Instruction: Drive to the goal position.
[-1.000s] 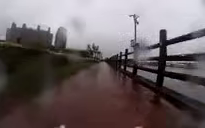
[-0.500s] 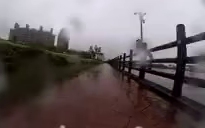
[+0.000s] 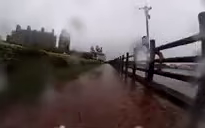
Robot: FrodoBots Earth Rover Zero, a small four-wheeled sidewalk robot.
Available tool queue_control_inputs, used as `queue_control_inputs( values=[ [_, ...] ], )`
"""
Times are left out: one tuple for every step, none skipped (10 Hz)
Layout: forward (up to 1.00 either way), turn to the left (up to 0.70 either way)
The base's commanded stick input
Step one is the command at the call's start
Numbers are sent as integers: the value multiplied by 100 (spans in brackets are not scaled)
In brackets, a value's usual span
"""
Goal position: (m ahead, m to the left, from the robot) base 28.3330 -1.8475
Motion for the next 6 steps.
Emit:
queue_control_inputs(
  values=[
    [100,0],
    [100,0],
    [100,0],
    [100,0],
    [100,0],
    [100,0]
  ],
)
